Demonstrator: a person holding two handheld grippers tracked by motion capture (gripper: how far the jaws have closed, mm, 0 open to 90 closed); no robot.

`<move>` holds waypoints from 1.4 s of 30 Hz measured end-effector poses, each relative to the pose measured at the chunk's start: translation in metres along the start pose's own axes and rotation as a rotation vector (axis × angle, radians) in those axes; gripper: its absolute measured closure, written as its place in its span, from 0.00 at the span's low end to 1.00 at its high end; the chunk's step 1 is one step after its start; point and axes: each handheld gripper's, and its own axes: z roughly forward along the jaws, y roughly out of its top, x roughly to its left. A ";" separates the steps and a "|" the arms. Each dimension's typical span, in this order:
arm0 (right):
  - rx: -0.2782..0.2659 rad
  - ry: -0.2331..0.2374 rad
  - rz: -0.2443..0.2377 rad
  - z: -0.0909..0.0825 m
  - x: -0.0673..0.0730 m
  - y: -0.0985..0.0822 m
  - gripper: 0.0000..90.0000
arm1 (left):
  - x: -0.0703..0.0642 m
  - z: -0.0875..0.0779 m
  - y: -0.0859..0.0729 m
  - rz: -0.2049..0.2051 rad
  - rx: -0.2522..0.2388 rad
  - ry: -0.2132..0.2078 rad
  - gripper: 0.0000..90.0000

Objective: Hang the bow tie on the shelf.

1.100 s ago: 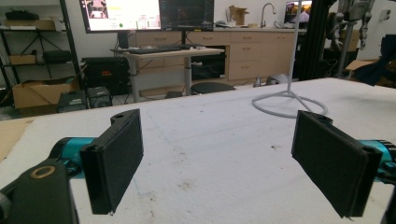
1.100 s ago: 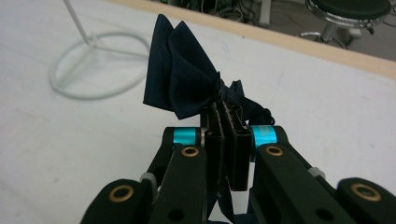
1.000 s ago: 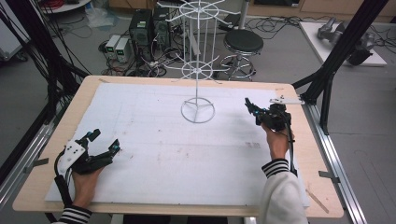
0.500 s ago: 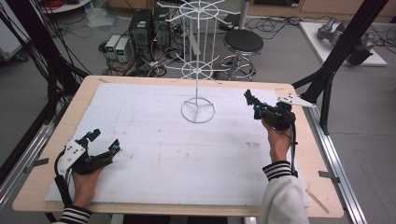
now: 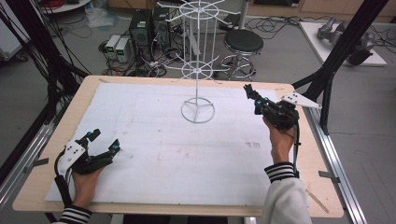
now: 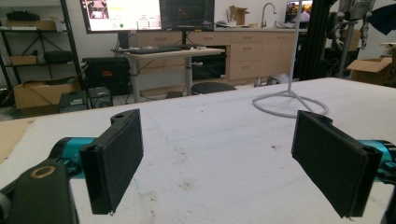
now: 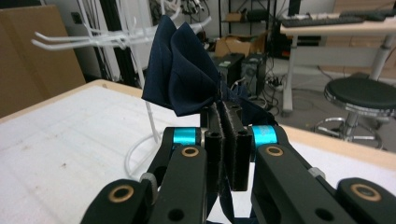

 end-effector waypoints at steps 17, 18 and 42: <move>-0.080 0.020 -0.057 0.011 0.030 0.039 0.97 | 0.000 0.000 0.000 -0.002 0.000 -0.001 0.19; -0.080 0.020 -0.057 0.011 0.030 0.039 0.97 | 0.000 0.000 0.000 -0.002 0.000 -0.001 0.19; -0.140 0.031 -0.056 0.043 0.062 0.058 0.97 | 0.001 0.000 0.000 -0.003 0.001 -0.003 0.19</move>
